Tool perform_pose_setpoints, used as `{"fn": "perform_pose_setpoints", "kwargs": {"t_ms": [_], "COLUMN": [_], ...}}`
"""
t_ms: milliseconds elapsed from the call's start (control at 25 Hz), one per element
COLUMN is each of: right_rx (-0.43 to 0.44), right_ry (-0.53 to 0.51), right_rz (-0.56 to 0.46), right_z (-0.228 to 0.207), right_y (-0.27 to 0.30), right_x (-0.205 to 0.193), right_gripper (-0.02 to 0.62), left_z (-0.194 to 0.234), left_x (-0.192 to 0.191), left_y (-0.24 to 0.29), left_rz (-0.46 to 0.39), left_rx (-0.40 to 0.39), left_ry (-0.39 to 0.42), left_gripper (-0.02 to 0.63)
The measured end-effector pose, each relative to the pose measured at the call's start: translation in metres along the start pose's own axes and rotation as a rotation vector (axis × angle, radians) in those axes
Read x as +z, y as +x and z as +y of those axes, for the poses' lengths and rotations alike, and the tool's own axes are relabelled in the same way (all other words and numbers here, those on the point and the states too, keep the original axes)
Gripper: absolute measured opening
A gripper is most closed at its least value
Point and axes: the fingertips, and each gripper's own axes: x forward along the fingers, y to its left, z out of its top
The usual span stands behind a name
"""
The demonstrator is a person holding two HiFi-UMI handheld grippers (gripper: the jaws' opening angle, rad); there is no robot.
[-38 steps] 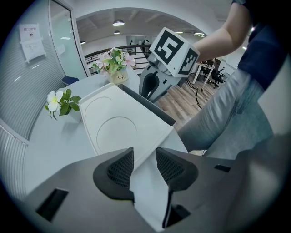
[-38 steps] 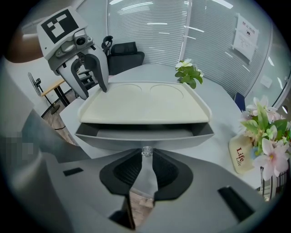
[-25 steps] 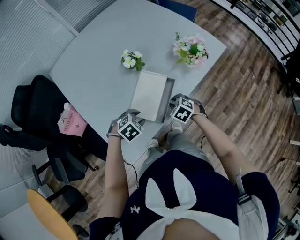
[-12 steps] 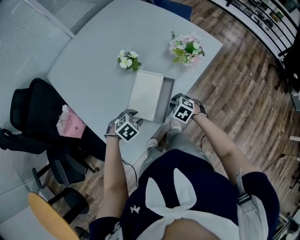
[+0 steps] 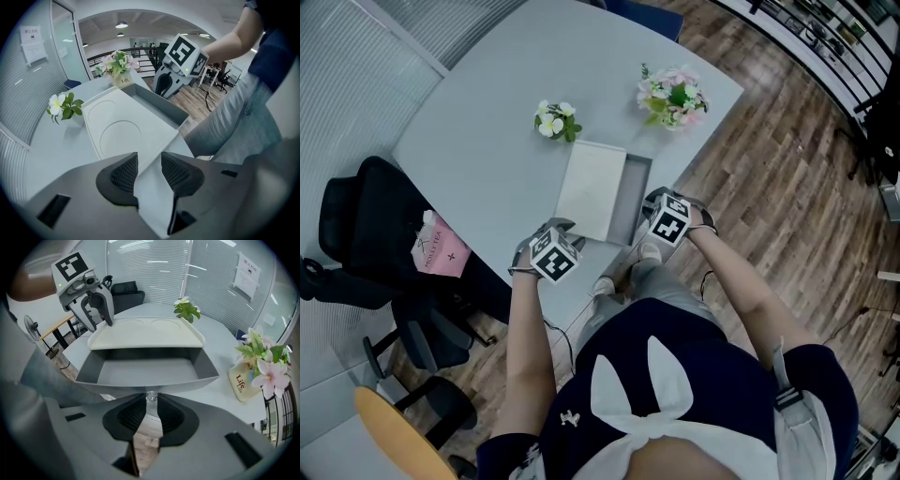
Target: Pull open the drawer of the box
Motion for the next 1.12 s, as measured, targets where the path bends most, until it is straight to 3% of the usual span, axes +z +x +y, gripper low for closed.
{"fn": "perform_pose_setpoints", "kwargs": {"t_ms": [1120], "right_rx": [-0.006], "right_ry": [0.013], "right_rz": [0.05], "right_z": [-0.003], "right_y": [-0.008], "right_x": [-0.023], "right_gripper": [0.081], "left_z": [0.001], "left_x": [0.001], "left_y": [0.001], "left_rz": [-0.009], "left_rx": [0.006], "left_ry": [0.003], "left_gripper": [0.164]}}
